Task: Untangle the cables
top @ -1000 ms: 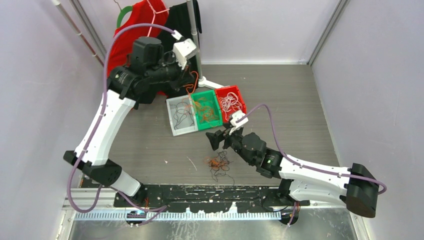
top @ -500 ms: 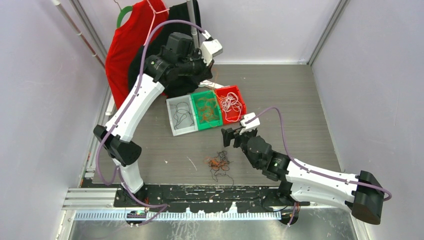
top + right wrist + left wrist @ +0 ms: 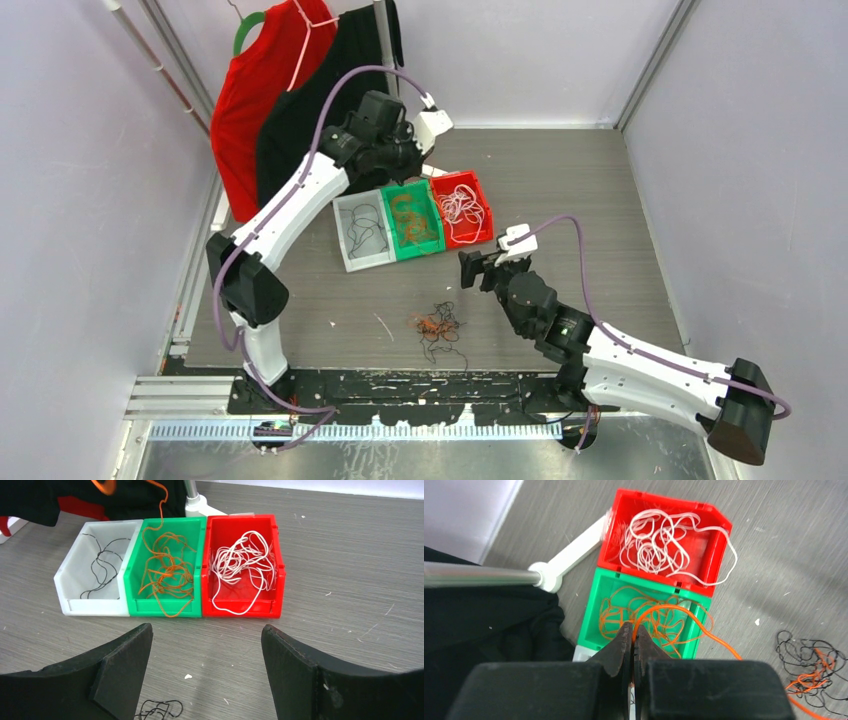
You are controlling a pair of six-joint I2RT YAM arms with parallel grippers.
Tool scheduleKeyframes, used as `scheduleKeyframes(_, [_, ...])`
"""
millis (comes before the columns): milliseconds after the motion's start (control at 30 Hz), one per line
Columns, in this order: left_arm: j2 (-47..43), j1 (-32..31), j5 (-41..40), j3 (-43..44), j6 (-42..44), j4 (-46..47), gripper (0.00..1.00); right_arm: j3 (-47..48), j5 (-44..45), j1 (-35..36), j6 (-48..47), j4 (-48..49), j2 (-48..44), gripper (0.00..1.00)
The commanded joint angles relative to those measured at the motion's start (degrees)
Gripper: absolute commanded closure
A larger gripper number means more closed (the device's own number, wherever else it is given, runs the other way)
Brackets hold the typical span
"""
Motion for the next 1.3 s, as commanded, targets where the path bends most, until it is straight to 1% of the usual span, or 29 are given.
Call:
scheduleKeyframes(0, [0.79, 0.08, -3.59, -4.2, 1.72, 5.76, 1.0, 0.0, 0.82, -1.05, 0.17, 0.73, -0.88, 0.16])
scheduleKeyframes(300, [5.56, 1.92, -6.07, -10.03, 1.69, 9.09, 1.0, 0.05, -1.12, -4.64, 1.62, 0.54, -0.34, 0.17])
scheduleKeyframes(533, [7.5, 4.28, -5.83, -14.12, 3.11, 13.19, 1.0, -0.58, -5.43, -9.18, 4.81, 0.27, 0.49, 0.18])
scheduleKeyframes(633, [8.33, 4.65, -5.38, -14.9, 3.42, 14.44, 1.0, -0.54, -7.88, -10.7, 5.92, 1.54, 2.28, 0.19])
scheduleKeyframes(800, [10.1, 5.44, -4.94, -15.32, 2.99, 16.58, 1.0, 1.92, -14.86, -12.55, 6.69, 4.38, 9.36, 0.19])
scheduleKeyframes(967, [11.89, 6.73, -4.53, -14.47, 3.17, 17.62, 1.0, 5.85, -21.73, -13.76, 5.42, 8.36, 17.25, 0.18])
scheduleKeyframes(1200, [12.5, 7.25, -2.22, -14.88, 5.26, 17.4, 1.0, 15.21, -32.21, -18.84, 3.89, 13.95, 32.14, 0.19])
scheduleKeyframes(1267, [11.72, 7.61, -0.95, -16.15, 6.48, 17.71, 0.96, 18.25, -34.09, -19.68, 2.9, 14.14, 36.32, 0.2])
